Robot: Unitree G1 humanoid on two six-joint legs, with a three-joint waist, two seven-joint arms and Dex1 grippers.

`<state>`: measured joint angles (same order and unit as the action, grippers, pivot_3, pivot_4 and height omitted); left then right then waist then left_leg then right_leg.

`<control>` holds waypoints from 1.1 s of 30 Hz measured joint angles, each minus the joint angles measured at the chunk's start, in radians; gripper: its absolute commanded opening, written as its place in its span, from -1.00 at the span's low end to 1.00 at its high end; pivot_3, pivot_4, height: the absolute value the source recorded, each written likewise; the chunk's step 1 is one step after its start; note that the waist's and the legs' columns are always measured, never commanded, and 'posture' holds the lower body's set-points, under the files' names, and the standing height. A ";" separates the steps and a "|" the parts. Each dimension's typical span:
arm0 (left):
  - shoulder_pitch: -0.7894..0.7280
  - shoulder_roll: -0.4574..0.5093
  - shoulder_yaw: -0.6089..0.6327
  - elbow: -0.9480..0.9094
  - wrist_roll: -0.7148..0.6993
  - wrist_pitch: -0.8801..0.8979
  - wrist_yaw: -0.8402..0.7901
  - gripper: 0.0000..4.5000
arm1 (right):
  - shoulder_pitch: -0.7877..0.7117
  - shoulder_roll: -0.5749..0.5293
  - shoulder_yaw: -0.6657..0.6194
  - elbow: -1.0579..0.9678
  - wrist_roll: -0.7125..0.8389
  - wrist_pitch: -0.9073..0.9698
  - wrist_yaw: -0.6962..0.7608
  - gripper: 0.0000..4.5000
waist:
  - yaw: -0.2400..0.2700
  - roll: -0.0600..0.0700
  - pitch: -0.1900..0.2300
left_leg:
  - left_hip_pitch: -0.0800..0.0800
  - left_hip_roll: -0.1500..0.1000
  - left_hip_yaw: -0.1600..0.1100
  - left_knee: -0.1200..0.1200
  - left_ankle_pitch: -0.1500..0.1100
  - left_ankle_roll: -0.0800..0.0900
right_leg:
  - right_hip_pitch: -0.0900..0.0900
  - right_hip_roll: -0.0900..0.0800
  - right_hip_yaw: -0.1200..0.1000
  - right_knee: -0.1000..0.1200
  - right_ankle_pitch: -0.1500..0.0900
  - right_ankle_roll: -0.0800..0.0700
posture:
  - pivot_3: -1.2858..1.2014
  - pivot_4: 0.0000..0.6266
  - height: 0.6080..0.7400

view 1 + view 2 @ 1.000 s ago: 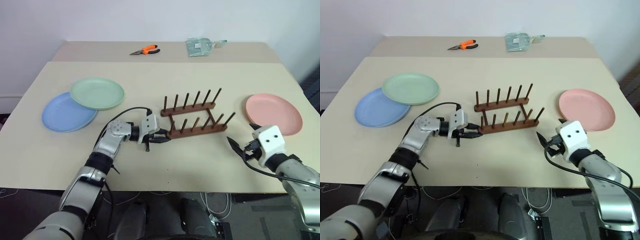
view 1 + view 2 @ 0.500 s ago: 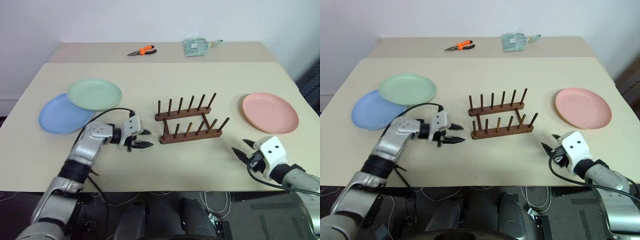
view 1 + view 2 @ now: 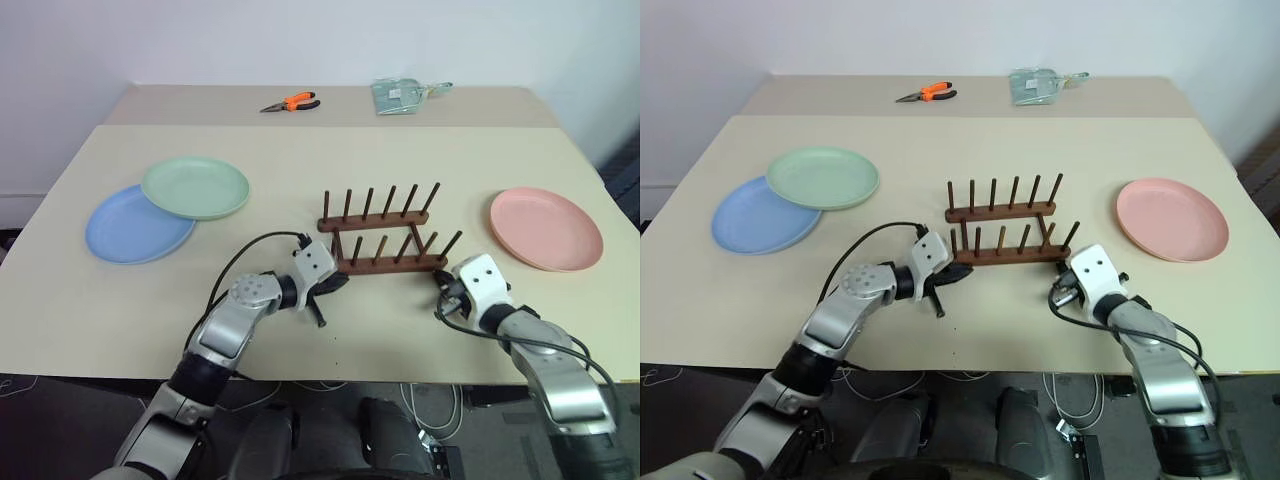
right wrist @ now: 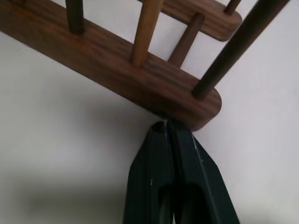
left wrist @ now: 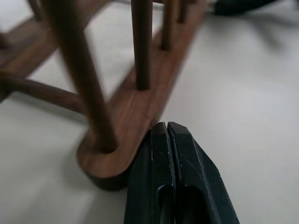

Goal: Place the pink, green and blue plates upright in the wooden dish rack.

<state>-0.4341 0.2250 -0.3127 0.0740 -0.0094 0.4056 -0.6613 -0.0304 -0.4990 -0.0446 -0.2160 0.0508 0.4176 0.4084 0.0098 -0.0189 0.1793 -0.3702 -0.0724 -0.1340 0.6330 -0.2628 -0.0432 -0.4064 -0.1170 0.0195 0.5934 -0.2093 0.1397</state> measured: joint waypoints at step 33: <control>0.017 0.004 0.051 -0.132 -0.170 -0.038 -0.097 -1.00 | -0.191 -0.302 0.017 0.457 -0.323 -0.209 -0.080 -0.56 | 0.001 0.001 -0.002 | -0.002 -0.001 0.002 0.000 0.000 0.000 | -0.001 -0.001 0.001 0.000 0.002 -0.003 | 0.03 -0.52 1.00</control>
<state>-0.4174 0.2288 -0.2622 -0.0576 -0.1795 0.3671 -0.7578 -0.2211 -0.8010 -0.0274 0.2410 -0.2722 0.2087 0.3284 0.0105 -0.0181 0.1774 -0.3722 -0.0730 -0.1322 0.6333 -0.2625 -0.0434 -0.4074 -0.1175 0.0206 0.5931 -0.2075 0.1369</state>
